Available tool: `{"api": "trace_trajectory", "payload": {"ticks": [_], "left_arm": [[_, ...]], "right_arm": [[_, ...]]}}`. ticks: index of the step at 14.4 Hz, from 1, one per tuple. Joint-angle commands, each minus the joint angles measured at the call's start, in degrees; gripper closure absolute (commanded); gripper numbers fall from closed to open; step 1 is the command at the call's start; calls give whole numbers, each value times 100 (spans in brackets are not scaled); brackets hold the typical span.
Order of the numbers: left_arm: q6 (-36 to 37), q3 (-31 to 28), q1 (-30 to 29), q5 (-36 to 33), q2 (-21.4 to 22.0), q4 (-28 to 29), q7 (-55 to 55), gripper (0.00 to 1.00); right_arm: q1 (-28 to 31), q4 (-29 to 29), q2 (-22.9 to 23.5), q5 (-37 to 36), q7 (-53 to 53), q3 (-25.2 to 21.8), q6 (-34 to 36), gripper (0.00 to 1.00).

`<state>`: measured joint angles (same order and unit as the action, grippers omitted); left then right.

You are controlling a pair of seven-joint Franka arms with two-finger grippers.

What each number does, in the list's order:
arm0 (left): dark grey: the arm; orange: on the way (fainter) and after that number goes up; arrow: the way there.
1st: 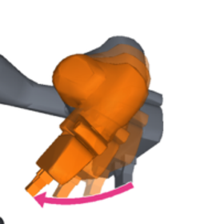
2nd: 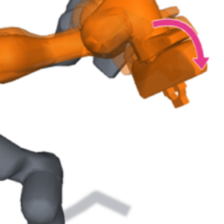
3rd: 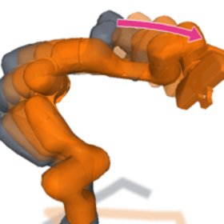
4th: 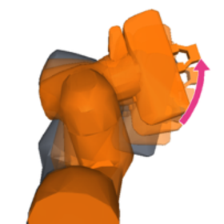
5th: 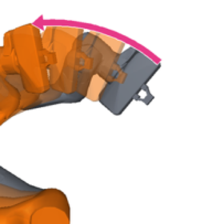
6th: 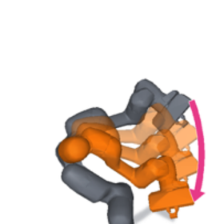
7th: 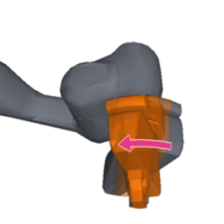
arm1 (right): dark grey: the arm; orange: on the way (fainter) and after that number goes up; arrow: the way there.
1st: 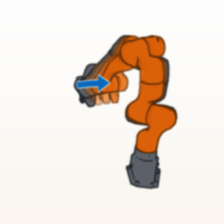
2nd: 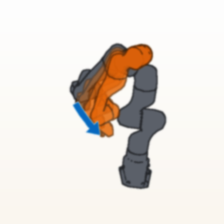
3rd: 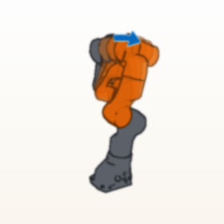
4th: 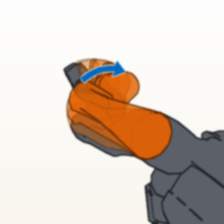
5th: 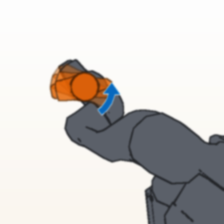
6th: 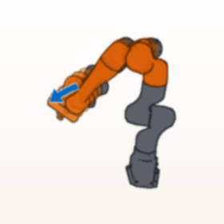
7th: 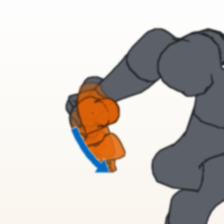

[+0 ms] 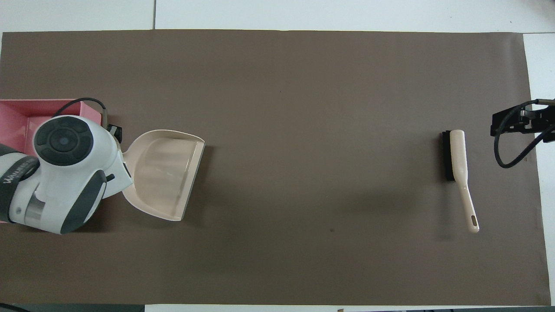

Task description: Clean e-waste and dump in bin

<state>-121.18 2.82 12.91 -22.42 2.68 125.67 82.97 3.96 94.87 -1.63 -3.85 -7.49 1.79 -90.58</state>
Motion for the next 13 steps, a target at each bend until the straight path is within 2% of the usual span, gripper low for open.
{"api": "trace_trajectory", "payload": {"ticks": [1, 2, 5, 8, 9, 10, 11, 12, 13], "left_arm": [[-344, -106, 448, 72, -240, 89, -822, 99], [-397, -115, 545, 72, -259, 176, -1114, 99], [-845, -115, 660, 72, -452, 274, -1528, 99], [-864, -115, 651, 72, -444, 440, -1811, 99], [-855, -115, 634, 72, -435, 449, -1811, 95], [-846, -115, 634, 72, -435, 449, -1820, 86], [-785, -115, 643, 72, -417, 449, -1916, 67], [-706, -115, 660, 72, -400, 449, -2125, 42], [-592, -115, 652, 72, -382, 441, -2362, 26]], "right_arm": [[-534, -82, -65, 68, -86, -361, 304, 0], [-746, -91, -74, 68, -86, -538, 339, 0], [-783, -82, -92, 68, -77, -557, 418, 0], [-827, -143, -118, 60, -33, -540, 427, 0], [-827, -274, -57, 51, 36, -531, 471, 0], [-836, -519, -31, 77, 55, -522, 723, 0], [-844, -705, 91, 164, 55, -522, 952, 0], [-836, -802, 136, 174, 72, -522, 1007, 0], [-810, -881, 145, 182, 90, -522, 1086, 0]]}}
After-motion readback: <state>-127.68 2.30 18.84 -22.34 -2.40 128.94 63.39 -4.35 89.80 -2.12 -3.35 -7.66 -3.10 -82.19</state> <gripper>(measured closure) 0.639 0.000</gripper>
